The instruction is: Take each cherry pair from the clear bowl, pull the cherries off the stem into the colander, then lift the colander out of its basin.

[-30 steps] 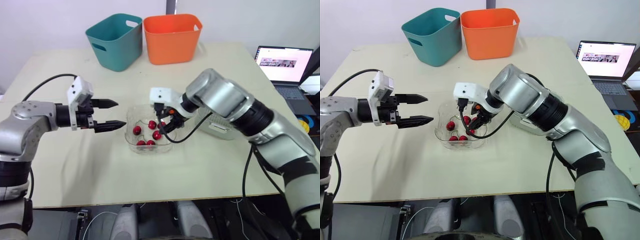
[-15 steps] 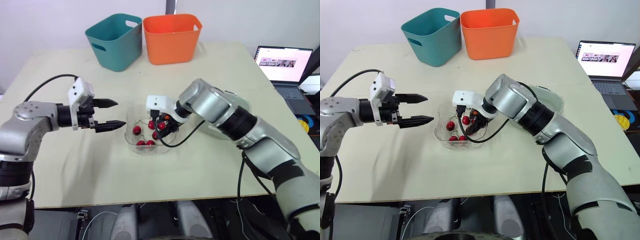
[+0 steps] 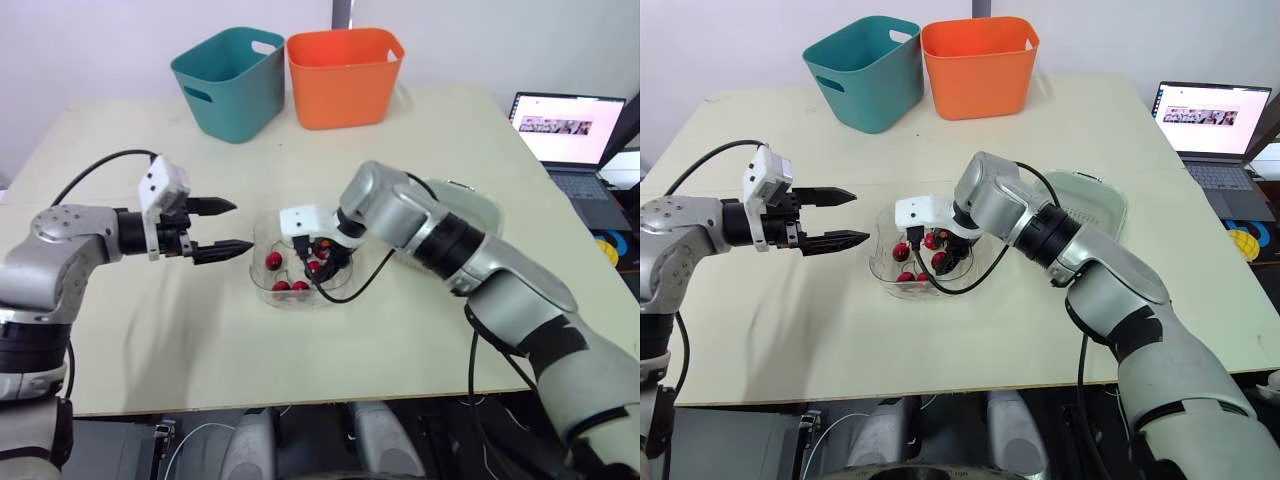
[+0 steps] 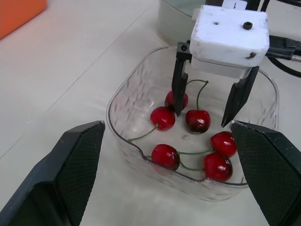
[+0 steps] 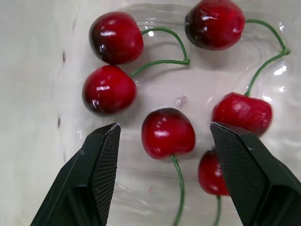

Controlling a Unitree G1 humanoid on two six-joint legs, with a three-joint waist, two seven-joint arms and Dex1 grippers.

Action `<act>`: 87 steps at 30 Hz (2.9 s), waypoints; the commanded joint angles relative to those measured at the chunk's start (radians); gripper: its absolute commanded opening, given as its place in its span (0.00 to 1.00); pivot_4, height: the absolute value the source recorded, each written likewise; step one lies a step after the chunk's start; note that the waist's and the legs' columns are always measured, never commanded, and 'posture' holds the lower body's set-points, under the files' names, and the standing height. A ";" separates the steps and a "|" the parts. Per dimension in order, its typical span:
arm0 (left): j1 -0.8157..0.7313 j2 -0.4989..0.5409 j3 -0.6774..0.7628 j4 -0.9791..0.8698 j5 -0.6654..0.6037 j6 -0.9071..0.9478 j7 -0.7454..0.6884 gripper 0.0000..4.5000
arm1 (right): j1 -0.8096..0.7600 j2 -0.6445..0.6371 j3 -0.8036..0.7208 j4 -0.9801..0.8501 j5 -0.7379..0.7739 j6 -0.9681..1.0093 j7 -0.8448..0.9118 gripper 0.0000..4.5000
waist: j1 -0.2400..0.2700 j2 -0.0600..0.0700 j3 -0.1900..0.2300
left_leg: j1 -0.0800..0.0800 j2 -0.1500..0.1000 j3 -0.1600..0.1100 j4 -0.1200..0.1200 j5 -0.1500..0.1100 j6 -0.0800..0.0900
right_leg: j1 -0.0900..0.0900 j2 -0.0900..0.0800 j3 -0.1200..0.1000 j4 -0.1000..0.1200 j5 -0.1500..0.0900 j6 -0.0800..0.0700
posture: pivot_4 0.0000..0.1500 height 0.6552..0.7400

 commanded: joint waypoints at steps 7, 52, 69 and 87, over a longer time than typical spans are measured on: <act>-0.002 0.002 0.029 -0.014 -0.003 -0.016 0.022 1.00 | -0.061 0.027 -0.112 0.026 -0.031 -0.061 0.035 0.39 | 0.001 0.000 0.000 | 0.000 0.000 0.000 0.000 0.000 0.000 | 0.000 0.000 0.000 0.000 0.000 0.000 | 1.00 1.00; -0.039 -0.050 0.007 0.036 0.029 -0.051 0.030 1.00 | 0.069 0.153 -0.169 -0.079 -0.022 0.392 -0.323 0.82 | 0.000 0.000 0.000 | 0.000 0.000 -0.001 0.000 0.000 -0.001 | 0.000 0.000 -0.001 0.001 0.000 0.000 | 1.00 1.00; -0.052 -0.040 0.017 0.068 0.039 -0.064 0.026 1.00 | 0.060 0.123 -0.210 -0.125 0.002 0.415 -0.341 0.27 | 0.001 0.000 0.000 | 0.000 0.000 -0.001 0.000 0.000 -0.001 | 0.000 0.000 -0.001 0.000 0.000 0.000 | 1.00 1.00; -0.368 0.005 0.102 0.275 -0.131 0.167 -0.068 1.00 | 0.155 -0.155 -0.521 -0.574 0.108 0.085 -0.402 0.27 | -0.001 0.000 0.000 | -0.001 0.000 -0.002 0.000 0.000 -0.001 | 0.000 0.000 -0.002 0.000 0.000 0.001 | 1.00 1.00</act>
